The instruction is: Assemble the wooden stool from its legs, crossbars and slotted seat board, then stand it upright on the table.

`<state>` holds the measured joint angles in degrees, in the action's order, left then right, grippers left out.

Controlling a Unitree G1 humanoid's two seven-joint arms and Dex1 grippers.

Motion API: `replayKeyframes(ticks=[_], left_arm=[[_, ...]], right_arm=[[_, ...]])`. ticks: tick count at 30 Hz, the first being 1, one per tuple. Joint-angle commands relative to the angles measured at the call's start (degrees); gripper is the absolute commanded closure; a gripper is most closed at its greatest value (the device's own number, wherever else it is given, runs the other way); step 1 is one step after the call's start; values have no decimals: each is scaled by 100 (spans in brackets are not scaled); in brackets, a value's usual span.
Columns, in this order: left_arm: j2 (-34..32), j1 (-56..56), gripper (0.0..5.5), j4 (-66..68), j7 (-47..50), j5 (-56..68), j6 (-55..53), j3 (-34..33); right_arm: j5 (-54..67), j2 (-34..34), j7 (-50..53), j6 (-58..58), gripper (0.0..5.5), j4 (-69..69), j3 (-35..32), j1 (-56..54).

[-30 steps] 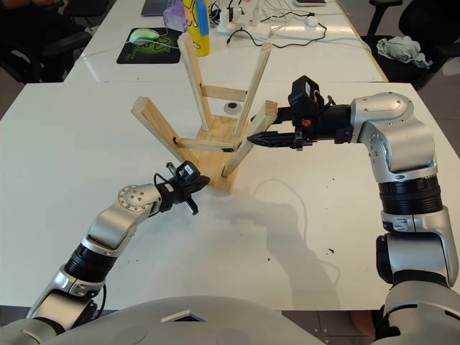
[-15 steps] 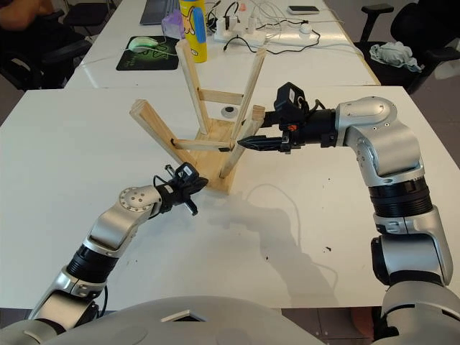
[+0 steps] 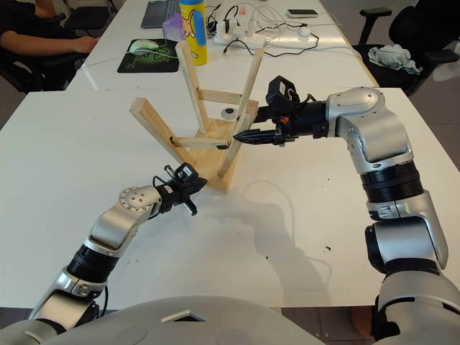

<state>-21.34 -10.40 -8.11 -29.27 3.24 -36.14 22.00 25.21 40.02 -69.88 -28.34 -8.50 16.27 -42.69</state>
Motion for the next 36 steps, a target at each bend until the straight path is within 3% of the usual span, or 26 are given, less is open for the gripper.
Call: replayKeyframes(ticks=[1,13,17,24,32,36], left_arm=[[10,358,550,413,-81,-60,-402,251],[75,321,550,443,-43,-80,-405,208],[74,316,550,456,-44,-83,-401,199],[74,296,550,481,-63,-91,-393,213],[45,274,550,509,-125,-112,-386,210],[27,244,550,524,-157,-116,-385,228]], right_arm=[[-824,-175,198,-335,342,-450,768,447],[-1290,-390,162,358,342,-600,1076,-63],[-1051,-484,92,543,342,-670,827,26],[-481,-1148,370,-239,342,-1170,295,-68],[-388,-1553,275,409,342,-1640,-144,373],[-323,-1552,-64,491,342,-1320,-36,777]])
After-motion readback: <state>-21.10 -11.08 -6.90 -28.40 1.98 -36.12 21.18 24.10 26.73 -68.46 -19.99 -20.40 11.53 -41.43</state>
